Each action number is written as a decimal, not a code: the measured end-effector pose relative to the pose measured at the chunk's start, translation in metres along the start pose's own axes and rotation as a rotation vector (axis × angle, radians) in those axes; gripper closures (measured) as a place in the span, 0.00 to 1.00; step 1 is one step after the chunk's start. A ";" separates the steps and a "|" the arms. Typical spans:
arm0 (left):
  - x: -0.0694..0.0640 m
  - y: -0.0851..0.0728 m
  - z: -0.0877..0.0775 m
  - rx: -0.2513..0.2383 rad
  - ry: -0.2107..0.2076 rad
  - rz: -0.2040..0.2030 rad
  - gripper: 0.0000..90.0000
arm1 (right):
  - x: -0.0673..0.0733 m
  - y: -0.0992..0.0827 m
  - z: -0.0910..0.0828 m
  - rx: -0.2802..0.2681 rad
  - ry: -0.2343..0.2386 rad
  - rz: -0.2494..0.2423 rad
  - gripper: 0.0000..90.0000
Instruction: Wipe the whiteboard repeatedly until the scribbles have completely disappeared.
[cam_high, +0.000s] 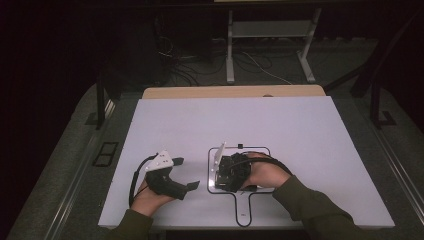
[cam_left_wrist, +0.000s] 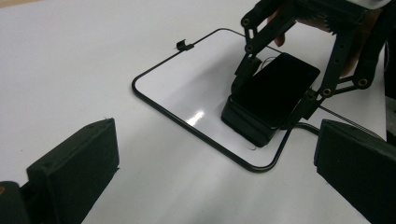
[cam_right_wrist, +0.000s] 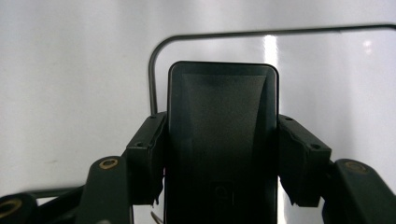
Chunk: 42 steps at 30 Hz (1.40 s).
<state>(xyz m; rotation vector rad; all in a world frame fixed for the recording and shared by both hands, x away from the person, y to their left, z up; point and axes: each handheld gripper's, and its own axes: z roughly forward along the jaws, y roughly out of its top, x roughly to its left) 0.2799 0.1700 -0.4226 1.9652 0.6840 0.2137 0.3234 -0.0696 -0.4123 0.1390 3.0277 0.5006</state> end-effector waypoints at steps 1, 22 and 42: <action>0.000 0.000 0.000 -0.002 0.000 -0.002 0.00 | -0.001 -0.004 -0.001 -0.007 -0.005 0.020 0.43; -0.001 0.000 0.000 0.003 0.001 -0.001 0.00 | -0.032 -0.073 -0.020 -0.042 -0.061 0.222 0.43; -0.001 0.000 0.002 0.006 0.000 -0.001 0.00 | -0.025 -0.107 -0.031 -0.037 -0.086 0.270 0.43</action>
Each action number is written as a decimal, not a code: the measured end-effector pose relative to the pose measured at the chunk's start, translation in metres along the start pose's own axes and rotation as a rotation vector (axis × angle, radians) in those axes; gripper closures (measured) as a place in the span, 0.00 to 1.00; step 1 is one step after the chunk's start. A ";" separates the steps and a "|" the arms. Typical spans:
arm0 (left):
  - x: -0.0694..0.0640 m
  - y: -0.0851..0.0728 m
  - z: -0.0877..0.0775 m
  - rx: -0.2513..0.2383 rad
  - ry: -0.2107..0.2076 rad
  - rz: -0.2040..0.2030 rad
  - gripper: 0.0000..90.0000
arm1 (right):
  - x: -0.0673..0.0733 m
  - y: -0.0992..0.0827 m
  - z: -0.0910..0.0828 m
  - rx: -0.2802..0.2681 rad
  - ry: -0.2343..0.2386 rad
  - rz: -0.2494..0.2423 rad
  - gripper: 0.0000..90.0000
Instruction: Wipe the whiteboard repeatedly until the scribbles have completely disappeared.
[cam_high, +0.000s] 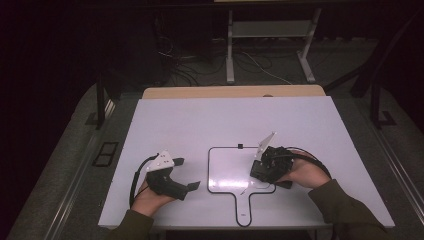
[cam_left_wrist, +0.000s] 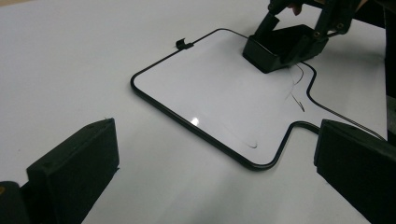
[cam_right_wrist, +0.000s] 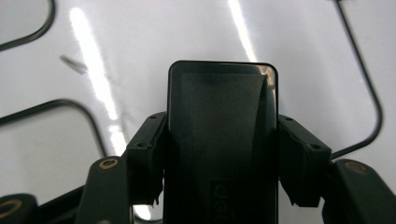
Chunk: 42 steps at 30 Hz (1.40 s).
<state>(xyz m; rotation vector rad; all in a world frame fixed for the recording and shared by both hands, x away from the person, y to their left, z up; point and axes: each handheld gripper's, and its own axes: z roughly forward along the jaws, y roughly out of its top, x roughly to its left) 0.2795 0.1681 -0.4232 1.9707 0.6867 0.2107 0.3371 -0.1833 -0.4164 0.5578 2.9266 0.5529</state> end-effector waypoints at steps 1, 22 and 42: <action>0.000 0.000 0.000 -0.002 0.000 0.001 0.00 | 0.003 0.000 -0.001 0.008 -0.001 -0.015 0.43; -0.001 0.000 0.001 -0.001 -0.001 0.001 0.00 | 0.029 -0.010 -0.007 0.042 0.029 -0.062 0.43; -0.002 0.000 0.004 0.004 -0.008 0.004 0.00 | -0.003 -0.018 -0.011 0.111 -0.087 0.017 0.43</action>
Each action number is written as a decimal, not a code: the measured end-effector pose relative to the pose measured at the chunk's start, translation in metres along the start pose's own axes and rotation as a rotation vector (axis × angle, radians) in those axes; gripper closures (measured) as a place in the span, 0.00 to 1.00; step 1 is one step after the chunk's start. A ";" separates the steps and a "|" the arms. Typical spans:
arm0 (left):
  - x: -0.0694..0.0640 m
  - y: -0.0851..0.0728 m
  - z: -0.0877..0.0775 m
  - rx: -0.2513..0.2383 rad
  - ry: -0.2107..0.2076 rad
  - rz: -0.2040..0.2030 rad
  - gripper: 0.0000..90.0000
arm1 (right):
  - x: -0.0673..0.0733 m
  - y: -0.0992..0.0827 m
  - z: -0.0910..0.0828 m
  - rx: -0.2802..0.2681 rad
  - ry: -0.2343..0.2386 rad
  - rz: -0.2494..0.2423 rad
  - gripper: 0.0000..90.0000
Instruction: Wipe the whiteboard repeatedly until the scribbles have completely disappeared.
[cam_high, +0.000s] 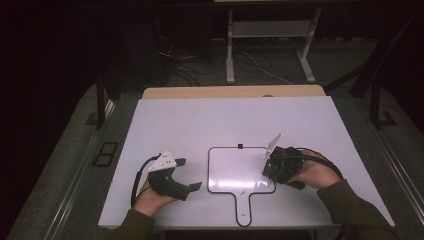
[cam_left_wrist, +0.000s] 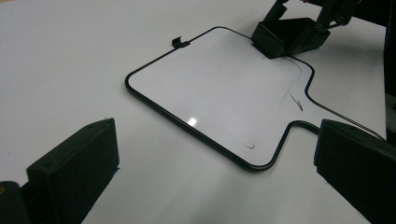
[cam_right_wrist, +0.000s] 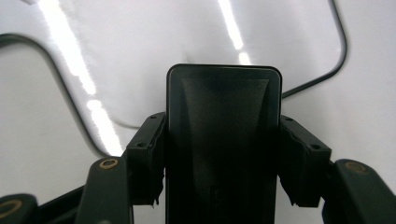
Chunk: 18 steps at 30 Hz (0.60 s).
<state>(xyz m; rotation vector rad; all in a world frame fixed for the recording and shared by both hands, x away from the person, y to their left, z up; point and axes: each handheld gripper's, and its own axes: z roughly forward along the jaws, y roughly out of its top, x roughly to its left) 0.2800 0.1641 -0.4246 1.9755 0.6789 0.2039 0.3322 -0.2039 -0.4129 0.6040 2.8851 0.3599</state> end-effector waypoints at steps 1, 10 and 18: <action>0.000 0.000 0.000 0.001 0.001 -0.002 0.00 | 0.003 0.000 0.000 0.004 0.010 -0.019 0.43; 0.000 0.000 0.000 0.001 0.001 0.001 0.00 | 0.001 0.003 0.000 0.013 0.022 0.000 0.43; 0.000 0.000 0.000 0.002 -0.001 -0.003 0.00 | 0.014 0.003 -0.002 0.035 0.070 -0.072 0.43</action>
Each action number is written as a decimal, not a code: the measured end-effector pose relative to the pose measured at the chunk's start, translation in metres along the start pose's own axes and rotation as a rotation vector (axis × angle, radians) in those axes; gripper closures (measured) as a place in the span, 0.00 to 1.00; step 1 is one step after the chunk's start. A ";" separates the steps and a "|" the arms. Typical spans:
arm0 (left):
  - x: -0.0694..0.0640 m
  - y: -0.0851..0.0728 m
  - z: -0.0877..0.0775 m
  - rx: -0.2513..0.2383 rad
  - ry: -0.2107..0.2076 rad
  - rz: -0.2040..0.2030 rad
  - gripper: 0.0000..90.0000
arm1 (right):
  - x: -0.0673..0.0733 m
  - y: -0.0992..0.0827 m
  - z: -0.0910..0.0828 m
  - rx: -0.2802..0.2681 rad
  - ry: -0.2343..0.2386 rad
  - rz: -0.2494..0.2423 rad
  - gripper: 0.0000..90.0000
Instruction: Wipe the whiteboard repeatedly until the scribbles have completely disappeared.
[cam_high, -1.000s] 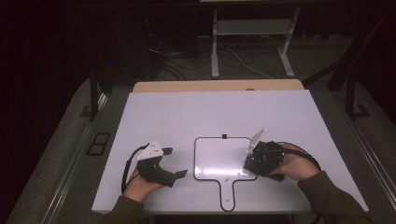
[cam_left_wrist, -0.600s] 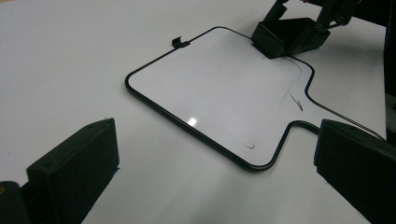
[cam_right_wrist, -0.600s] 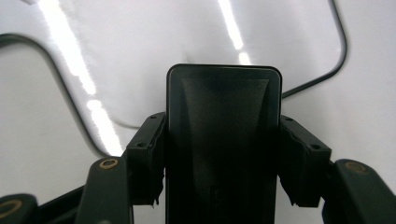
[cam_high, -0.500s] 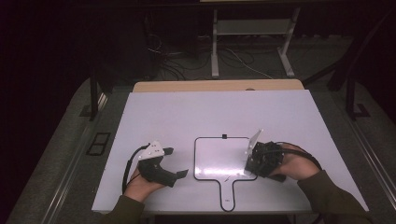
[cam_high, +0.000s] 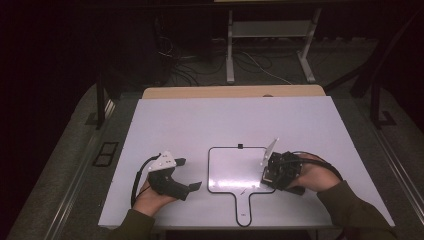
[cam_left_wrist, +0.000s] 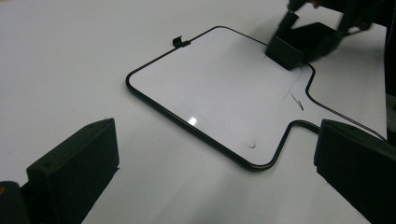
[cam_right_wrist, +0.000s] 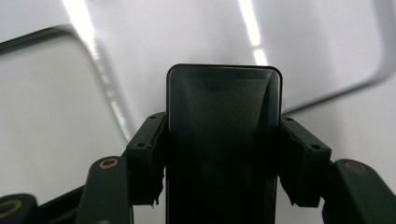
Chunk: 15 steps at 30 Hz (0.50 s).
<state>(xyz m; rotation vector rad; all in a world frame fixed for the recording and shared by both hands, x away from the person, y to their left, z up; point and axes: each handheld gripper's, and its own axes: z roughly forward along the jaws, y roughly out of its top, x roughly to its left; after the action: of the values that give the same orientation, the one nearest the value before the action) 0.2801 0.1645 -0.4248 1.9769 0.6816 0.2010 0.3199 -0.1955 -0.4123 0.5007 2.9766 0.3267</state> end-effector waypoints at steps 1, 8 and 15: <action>0.000 0.000 0.000 0.002 0.000 0.001 0.00 | 0.007 0.000 -0.001 -0.004 0.019 -0.020 0.43; -0.001 0.001 0.001 0.002 -0.002 0.006 0.00 | -0.015 0.009 0.005 -0.069 -0.007 0.065 0.43; 0.000 0.000 -0.001 -0.002 0.002 0.003 0.00 | -0.003 0.005 0.004 -0.069 0.016 0.031 0.43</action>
<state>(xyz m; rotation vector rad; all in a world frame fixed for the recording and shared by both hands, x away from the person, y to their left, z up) 0.2792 0.1650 -0.4247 1.9759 0.6788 0.2052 0.3245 -0.1915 -0.4146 0.5401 2.9636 0.4364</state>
